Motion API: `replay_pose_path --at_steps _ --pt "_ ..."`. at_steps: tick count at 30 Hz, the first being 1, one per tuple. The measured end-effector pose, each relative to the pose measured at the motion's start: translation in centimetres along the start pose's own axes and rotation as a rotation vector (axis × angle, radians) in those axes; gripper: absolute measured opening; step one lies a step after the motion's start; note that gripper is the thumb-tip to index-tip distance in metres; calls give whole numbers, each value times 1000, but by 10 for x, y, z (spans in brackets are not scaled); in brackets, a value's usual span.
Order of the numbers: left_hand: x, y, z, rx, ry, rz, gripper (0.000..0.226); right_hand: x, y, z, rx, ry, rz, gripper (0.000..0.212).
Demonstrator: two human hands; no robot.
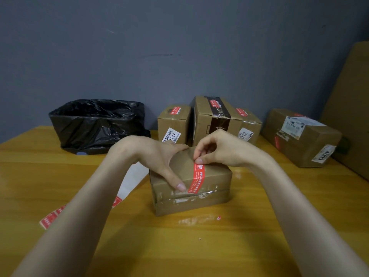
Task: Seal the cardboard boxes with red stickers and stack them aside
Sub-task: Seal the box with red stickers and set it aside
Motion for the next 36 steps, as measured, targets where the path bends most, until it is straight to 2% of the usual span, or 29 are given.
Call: replay_pose_path --at_steps 7,12,18,26,29,31,36 --pt "0 -1 1 4 0 -19 102 -1 -4 2 5 10 -47 12" --pt "-1 1 -1 -9 -17 -42 96 -11 -9 1 8 -112 -161 15" --pt "0 0 -1 1 -17 -31 97 -7 -11 -10 7 -199 -55 17" --pt "1 -4 2 20 5 -9 104 -1 -14 -15 6 -137 240 8" --pt "2 -3 1 11 24 -13 105 -2 -10 -13 -20 -122 271 37" --pt "4 -3 1 0 44 -28 102 -5 -10 -11 -28 -143 180 45" --pt "11 -5 -1 -4 93 -84 82 -4 -22 -8 49 -146 -16 10"
Point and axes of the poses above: each hand's wrist, its own z-axis towards the middle knuckle, its own x-axis out of the back of the hand, y = z × x, the point moved 10 cm from there along z, towards the middle knuckle, and after that the axes turned 13 degrees about x, right-handed, at the moved point
